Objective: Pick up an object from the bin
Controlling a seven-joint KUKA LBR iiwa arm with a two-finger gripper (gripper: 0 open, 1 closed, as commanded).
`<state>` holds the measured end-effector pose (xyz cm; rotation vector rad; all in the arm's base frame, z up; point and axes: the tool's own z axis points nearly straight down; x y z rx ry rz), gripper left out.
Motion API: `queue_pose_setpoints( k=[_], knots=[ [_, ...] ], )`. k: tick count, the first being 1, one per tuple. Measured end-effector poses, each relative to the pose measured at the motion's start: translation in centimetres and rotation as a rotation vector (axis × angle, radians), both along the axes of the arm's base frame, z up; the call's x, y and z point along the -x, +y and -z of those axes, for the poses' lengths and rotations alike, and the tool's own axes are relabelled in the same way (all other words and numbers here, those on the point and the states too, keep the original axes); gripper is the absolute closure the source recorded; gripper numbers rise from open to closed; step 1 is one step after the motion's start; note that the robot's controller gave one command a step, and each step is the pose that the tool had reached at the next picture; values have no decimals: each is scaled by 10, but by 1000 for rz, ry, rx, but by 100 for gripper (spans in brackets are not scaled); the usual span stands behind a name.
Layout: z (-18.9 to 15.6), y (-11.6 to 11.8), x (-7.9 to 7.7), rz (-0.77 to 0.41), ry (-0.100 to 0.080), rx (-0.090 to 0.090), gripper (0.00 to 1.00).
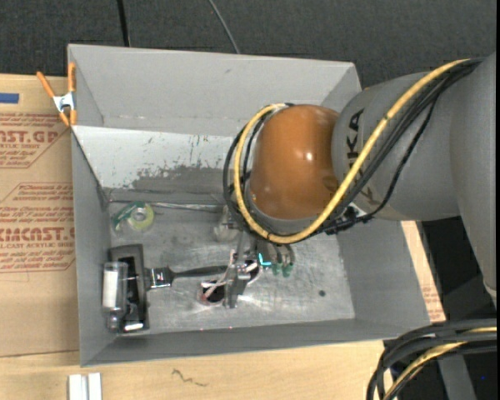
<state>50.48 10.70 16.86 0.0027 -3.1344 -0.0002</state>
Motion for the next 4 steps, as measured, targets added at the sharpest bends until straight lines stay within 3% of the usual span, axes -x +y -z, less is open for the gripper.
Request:
queue_pose_setpoints(
  k=[1,2,3,4],
  knots=[
    [-3,0,-2,1,-7,-1,0],
    [96,4,21,-118,-4,0,100],
    [96,4,21,-118,-4,0,100],
    [-43,7,15,-227,-9,-2,100]
  ],
)
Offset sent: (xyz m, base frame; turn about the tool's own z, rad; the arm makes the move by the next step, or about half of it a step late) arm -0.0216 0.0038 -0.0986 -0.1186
